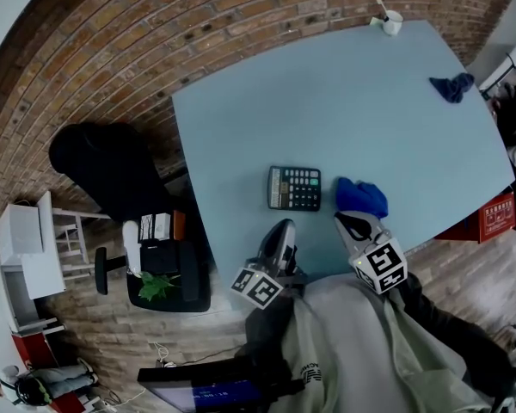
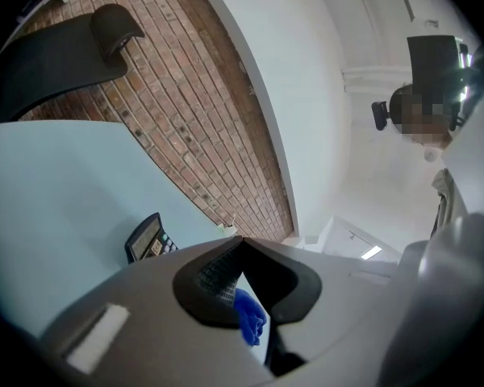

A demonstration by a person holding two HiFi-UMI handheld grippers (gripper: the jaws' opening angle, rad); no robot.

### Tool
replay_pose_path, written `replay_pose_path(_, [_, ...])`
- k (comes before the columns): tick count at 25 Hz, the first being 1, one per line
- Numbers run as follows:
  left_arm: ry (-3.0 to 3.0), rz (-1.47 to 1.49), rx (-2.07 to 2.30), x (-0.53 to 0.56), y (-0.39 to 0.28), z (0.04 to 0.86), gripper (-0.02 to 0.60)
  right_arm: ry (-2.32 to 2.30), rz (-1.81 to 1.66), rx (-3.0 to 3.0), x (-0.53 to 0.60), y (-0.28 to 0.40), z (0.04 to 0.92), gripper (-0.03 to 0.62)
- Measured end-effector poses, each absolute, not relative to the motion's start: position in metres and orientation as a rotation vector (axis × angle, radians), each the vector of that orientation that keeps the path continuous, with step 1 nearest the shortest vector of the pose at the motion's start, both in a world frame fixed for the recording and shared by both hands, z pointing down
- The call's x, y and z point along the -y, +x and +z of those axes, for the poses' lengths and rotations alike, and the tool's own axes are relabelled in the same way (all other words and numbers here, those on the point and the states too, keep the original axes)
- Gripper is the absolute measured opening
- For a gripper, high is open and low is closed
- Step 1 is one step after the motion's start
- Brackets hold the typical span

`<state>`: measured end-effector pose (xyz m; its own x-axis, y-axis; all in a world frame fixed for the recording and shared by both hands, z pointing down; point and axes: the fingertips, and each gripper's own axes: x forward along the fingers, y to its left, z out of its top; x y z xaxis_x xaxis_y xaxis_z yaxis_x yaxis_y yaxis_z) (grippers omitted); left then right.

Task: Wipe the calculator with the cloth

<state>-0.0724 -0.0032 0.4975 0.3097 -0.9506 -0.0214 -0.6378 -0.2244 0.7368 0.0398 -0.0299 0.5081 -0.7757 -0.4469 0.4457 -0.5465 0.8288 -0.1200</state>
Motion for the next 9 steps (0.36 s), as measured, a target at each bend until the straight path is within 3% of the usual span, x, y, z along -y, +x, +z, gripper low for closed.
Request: replay_pose_path(9, [1.914, -0.644, 1.403, 0.0021, -0.0766, 0.5065, 0.002, 0.724, 0.296, 2.585, 0.0283, 0.0373, 0.5121, 0.003])
